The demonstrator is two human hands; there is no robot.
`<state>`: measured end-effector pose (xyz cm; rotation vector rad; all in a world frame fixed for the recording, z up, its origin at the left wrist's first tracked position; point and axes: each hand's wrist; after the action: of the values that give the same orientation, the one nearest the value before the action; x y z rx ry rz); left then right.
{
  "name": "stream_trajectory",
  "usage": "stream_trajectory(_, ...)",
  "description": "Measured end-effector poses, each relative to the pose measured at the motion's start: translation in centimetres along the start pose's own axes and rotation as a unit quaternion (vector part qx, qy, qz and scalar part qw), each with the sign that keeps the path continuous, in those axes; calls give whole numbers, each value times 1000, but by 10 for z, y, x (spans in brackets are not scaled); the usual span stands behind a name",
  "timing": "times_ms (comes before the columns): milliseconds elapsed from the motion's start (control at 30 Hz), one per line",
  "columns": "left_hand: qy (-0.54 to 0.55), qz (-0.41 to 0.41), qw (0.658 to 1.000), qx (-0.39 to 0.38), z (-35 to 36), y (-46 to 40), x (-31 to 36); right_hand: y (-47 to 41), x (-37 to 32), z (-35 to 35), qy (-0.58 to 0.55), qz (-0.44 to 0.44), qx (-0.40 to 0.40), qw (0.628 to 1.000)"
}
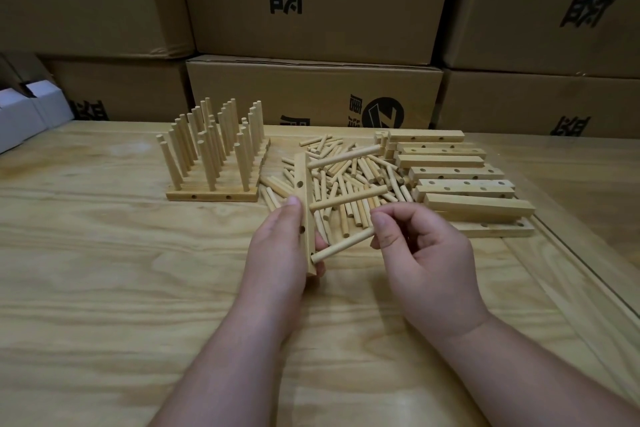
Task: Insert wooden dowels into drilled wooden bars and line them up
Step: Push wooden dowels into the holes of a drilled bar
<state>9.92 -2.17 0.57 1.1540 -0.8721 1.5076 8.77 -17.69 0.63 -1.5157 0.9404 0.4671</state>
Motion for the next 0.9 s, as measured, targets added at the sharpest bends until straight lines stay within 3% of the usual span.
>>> stream_trajectory(333, -5, 13, 999, -43, -2, -2, -5, 0, -5, -2, 2, 2, 5, 1000)
stream_trajectory(567, -37, 18, 996, -77, -3, -3, -10, 2, -8, -4, -14, 62, -175, 983)
stream_trajectory(733, -5, -8, 996, -90, -5, -7, -9, 0, -6, -5, 38, 44, -229, 972)
stream_trajectory(900, -9, -25, 991, -134, -7, -9, -11, -1, -4, -7, 82, 38, -234, 968)
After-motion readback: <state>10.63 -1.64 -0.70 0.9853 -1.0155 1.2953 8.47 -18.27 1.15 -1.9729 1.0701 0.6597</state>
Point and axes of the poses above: each hand's wrist, its own y-axis away from the middle knuckle, its own z-axis out of the palm, x = y × z, and after that the axes turned 1 degree about -x, right-handed
